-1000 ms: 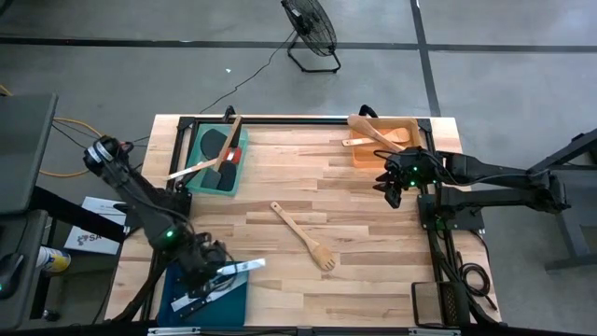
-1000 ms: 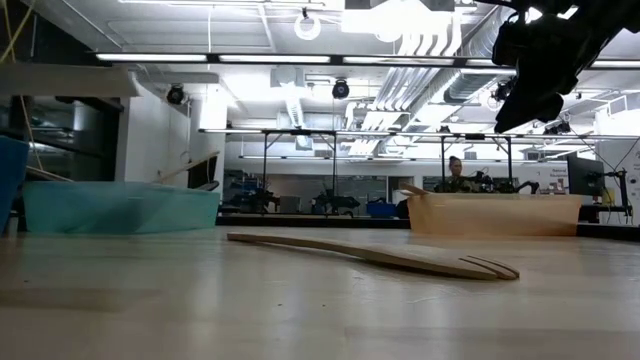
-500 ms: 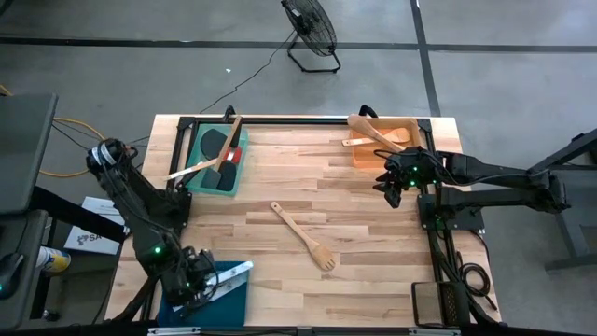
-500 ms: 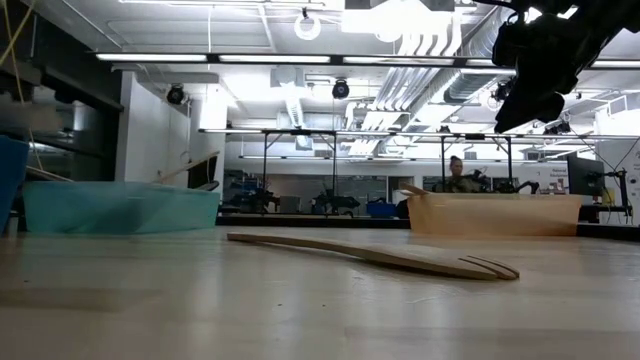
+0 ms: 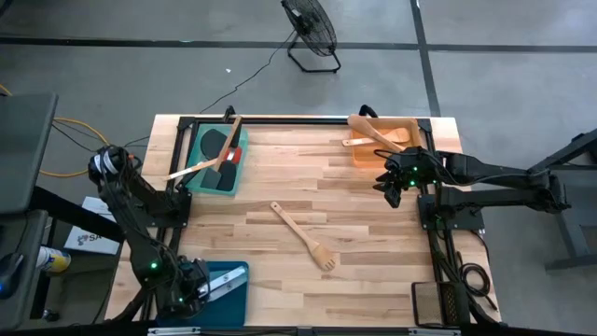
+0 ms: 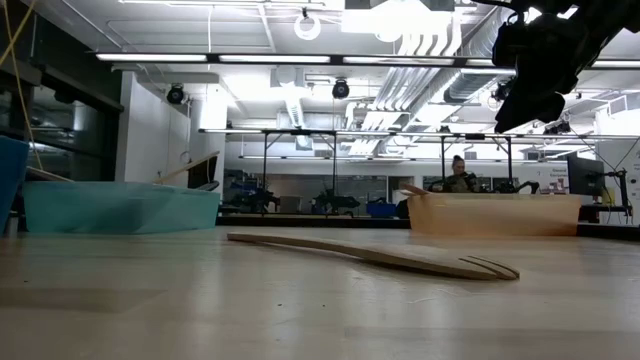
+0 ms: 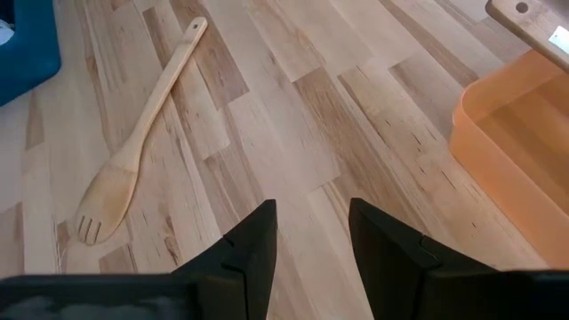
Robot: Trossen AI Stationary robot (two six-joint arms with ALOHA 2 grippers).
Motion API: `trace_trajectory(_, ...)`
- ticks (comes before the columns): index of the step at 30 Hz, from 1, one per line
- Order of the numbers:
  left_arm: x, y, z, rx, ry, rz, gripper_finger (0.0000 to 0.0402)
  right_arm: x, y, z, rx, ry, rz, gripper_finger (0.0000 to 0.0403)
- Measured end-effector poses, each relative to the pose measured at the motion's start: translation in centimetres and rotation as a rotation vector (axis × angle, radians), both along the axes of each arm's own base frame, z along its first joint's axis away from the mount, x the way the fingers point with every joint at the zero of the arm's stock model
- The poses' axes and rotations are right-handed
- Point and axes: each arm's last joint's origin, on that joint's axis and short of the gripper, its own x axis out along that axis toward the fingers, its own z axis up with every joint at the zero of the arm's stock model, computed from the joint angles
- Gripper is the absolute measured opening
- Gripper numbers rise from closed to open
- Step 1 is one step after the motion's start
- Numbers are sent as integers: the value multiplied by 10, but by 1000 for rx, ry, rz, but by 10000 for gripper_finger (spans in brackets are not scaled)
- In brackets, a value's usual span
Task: Pick & Place Kitchen Items
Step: Put the black knife into the blue bin, then put the brown wooden serving spoon into the orange bin
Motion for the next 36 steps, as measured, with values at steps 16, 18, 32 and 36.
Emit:
trace_trajectory(16, -2, -4, -6, 15, 22, 76, 121, 10, 12, 9, -15, -118, 35, 133)
trace_trajectory(18, -2, -4, -6, 9, 17, 78, 153, 13, 18, 11, -17, -148, 72, 133)
trace_trajectory(32, 5, 2, 5, -64, 3, 175, 210, 47, 52, 19, -11, -344, 268, 171)
trace_trajectory(36, 16, 9, 9, -49, -61, 155, 211, 63, 63, 15, -4, -381, 315, 222)
